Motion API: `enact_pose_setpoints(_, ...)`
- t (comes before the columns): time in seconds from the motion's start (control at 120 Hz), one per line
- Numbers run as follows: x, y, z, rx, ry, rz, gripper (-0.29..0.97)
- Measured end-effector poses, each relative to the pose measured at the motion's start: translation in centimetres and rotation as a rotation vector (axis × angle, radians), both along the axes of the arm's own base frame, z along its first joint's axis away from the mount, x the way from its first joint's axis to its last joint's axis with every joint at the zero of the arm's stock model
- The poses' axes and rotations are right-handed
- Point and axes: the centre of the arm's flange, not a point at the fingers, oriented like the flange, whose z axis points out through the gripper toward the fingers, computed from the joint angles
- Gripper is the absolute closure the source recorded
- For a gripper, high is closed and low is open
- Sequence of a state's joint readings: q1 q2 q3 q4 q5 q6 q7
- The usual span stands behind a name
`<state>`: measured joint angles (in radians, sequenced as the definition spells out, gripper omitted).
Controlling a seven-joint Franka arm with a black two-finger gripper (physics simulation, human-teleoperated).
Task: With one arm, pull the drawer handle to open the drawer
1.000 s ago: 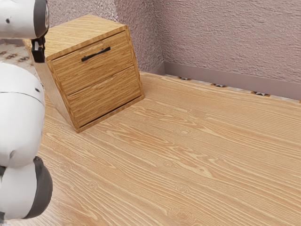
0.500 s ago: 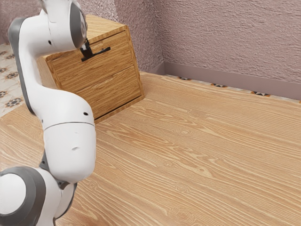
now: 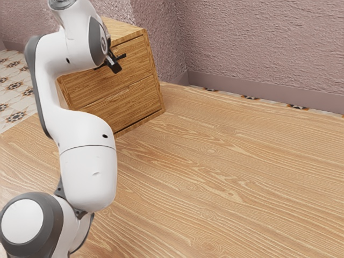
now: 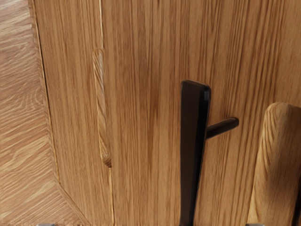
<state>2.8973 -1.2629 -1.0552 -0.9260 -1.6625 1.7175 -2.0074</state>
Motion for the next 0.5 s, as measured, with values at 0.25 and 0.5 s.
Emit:
enact_pose_setpoints(0.25,0.9,-0.3,-1.0,-0.049,-0.027,0.002,0.28)
enact_pose_setpoints(0.5,1.4,-0.9,-0.5,0.006,-0.046,-0.034,0.43)
